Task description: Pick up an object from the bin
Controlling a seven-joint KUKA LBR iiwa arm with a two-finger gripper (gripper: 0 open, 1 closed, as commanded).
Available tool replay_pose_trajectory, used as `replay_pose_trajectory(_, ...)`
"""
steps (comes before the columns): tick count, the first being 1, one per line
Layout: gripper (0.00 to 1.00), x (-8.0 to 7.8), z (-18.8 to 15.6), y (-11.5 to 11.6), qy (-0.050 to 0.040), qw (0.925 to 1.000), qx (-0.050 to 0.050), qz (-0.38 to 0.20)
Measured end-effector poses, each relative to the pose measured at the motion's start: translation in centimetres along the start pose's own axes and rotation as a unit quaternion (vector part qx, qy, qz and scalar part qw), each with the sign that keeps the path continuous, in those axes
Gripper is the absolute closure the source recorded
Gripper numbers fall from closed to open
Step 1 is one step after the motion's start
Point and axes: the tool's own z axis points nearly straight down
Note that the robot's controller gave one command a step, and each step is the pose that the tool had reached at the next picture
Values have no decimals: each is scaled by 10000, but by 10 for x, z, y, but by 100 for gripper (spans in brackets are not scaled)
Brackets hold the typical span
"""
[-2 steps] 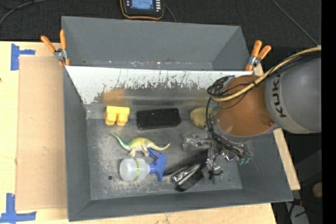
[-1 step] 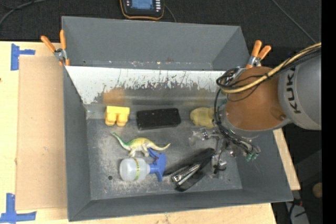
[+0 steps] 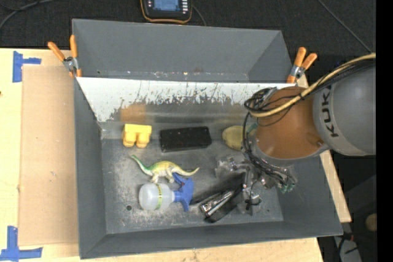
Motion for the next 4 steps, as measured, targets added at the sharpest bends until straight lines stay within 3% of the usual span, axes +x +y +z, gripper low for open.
replay_pose_trajectory(1,0,-3,8,22,-50,9962,33,-864)
replay_pose_trajectory(2,100,-9,5,25,-29,9942,15,-1078)
replay_pose_trajectory(4,100,-9,-10,26,-37,9942,12,-1078)
